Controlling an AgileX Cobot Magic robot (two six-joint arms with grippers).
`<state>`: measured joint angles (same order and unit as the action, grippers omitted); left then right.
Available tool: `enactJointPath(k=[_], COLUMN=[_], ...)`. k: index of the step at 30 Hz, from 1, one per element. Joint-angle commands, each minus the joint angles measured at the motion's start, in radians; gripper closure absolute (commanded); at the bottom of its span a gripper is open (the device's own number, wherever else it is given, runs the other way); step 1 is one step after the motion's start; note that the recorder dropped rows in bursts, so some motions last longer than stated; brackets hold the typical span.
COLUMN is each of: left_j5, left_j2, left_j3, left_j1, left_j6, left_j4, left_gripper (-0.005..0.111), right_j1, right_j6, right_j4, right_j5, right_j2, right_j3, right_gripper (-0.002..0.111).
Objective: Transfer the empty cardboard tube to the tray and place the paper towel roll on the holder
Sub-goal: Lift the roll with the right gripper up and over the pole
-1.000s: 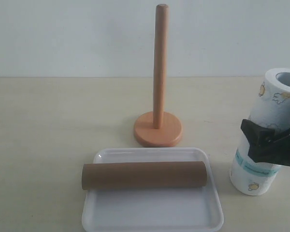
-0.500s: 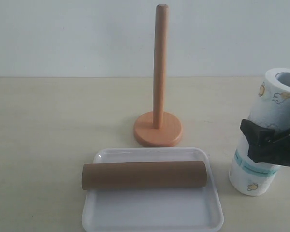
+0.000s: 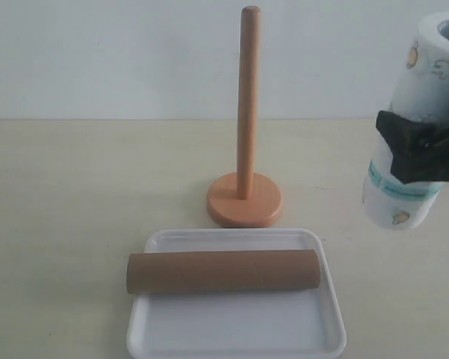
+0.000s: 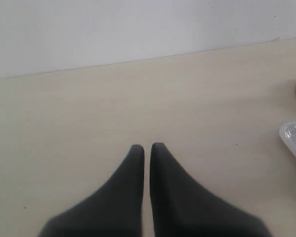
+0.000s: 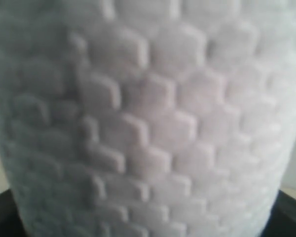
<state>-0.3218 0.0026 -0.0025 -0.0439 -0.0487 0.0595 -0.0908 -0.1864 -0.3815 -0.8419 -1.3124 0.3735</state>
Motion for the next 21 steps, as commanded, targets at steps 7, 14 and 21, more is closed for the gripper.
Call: enactJointPath(k=[7,14,21], left_j5=[0.004,0.004,0.004], left_j2=[-0.003,-0.003,-0.003], left_j3=[0.003,0.003,0.003], left_j1=[0.003,0.003,0.003], left_j6=[0.003,0.003,0.003], left_j4=[-0.011,-0.011,-0.011], left_gripper=[0.103,0.103,0.103], right_j1=[0.000,-0.123,-0.340], right_j6=[-0.482,-0.643,-0.263], right_j4=[-0.341,-0.466,-0.275], right_j5=[0.365,0.347,0.542], right_j2=[0.106,0.026,-0.051], right_j3=[0.450,0.670,0.873], right_gripper=[0.109,0.109,0.109])
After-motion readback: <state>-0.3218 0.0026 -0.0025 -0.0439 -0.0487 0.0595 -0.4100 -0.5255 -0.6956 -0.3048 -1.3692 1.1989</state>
